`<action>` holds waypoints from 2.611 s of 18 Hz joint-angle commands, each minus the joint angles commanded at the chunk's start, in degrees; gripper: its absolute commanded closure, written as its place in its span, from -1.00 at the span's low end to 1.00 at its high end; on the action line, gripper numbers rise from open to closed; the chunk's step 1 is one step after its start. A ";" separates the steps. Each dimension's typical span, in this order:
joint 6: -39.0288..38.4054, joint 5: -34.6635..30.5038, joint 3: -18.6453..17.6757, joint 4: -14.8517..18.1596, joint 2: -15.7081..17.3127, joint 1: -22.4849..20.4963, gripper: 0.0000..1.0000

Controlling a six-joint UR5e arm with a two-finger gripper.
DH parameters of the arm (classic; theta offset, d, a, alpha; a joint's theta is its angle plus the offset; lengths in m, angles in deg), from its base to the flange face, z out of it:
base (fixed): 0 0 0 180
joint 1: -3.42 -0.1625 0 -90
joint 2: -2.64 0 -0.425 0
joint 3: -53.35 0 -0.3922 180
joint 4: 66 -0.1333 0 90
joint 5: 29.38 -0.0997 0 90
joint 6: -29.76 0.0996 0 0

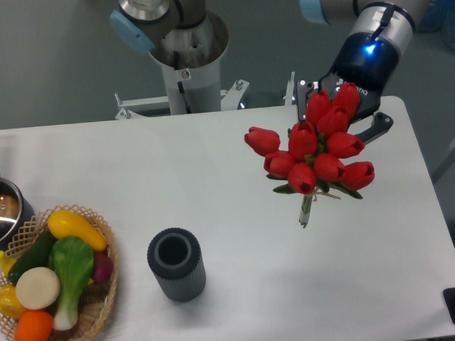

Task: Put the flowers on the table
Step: 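Hold the red tulip bunch and lift it slightly with the gripper, then rotate the gripper to point the tulip heads down toward the table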

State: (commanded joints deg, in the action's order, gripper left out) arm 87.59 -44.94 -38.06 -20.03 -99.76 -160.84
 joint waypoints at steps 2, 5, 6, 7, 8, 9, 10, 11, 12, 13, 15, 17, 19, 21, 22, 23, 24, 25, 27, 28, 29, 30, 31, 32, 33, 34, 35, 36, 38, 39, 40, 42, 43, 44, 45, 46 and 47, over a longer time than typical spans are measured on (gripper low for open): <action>-0.09 -0.09 -0.26 0.00 0.35 0.09 0.41; -0.53 -0.26 -0.17 0.09 0.53 0.00 0.41; -0.53 -0.35 -0.18 0.18 0.79 0.00 0.41; -0.70 -0.44 -0.18 0.35 1.23 0.00 0.41; -1.40 -0.53 -0.26 0.44 1.93 0.00 0.41; -2.45 -1.22 -0.35 0.44 2.63 -0.09 0.41; -3.07 -3.75 -0.61 0.44 3.25 -0.26 0.41; -3.25 -7.35 -0.70 0.44 4.03 -0.18 0.41; -3.34 -10.78 -0.88 0.44 4.65 0.09 0.41; -3.34 -13.25 -0.97 0.53 5.35 0.26 0.41; -3.60 -17.21 -2.54 0.62 7.11 0.26 0.41; -3.34 -21.60 -4.39 0.70 9.13 0.35 0.41; -3.17 -31.57 -6.23 0.70 11.50 1.05 0.38; -2.99 -37.15 -6.59 0.70 11.51 3.06 0.39; -2.99 -39.27 -6.59 0.70 11.17 4.38 0.39; -2.99 -41.46 -6.42 0.70 10.73 5.70 0.39; -2.90 -43.83 -6.42 0.62 9.94 6.67 0.39; -2.55 -46.03 -6.42 0.62 8.97 7.81 0.39; -0.63 -50.95 -6.50 0.62 6.43 10.53 0.39; 0.60 -54.11 -6.50 0.62 5.20 11.68 0.39; 1.75 -57.01 -6.42 0.62 3.36 13.08 0.39; 2.89 -59.48 -5.98 0.62 1.34 14.49 0.39; 3.77 -61.68 -5.54 0.53 -0.16 15.37 0.39; 4.65 -63.00 -5.02 0.53 -1.13 15.73 0.39; 5.44 -63.28 -4.66 0.62 -2.45 16.08 0.39; 5.88 -63.80 -4.40 0.62 -3.50 16.26 0.39; 6.15 -65.11 -4.13 0.62 -4.56 16.35 0.39; 6.85 -66.87 -4.04 0.62 -5.44 16.43 0.39; 8.43 -69.51 -3.78 0.62 -7.20 17.57 0.39; 8.61 -70.13 -3.78 0.53 -7.90 17.75 0.39; 8.70 -70.22 -3.78 0.53 -8.69 17.84 0.39; 9.14 -69.96 -3.69 0.35 -10.28 17.93 0.39; 9.14 -69.87 -3.69 0.35 -11.24 18.02 0.38; 9.05 -69.87 -3.69 0.27 -12.29 18.02 0.38; 9.05 -69.87 -3.52 0.26 -13.09 18.10 0.39; 9.05 -69.70 -3.43 0.26 -13.27 18.11 0.38; 9.05 -69.52 -3.43 0.26 -13.53 18.11 0.38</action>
State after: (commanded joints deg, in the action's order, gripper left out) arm 96.64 -114.46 -41.49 -19.77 -113.29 -142.74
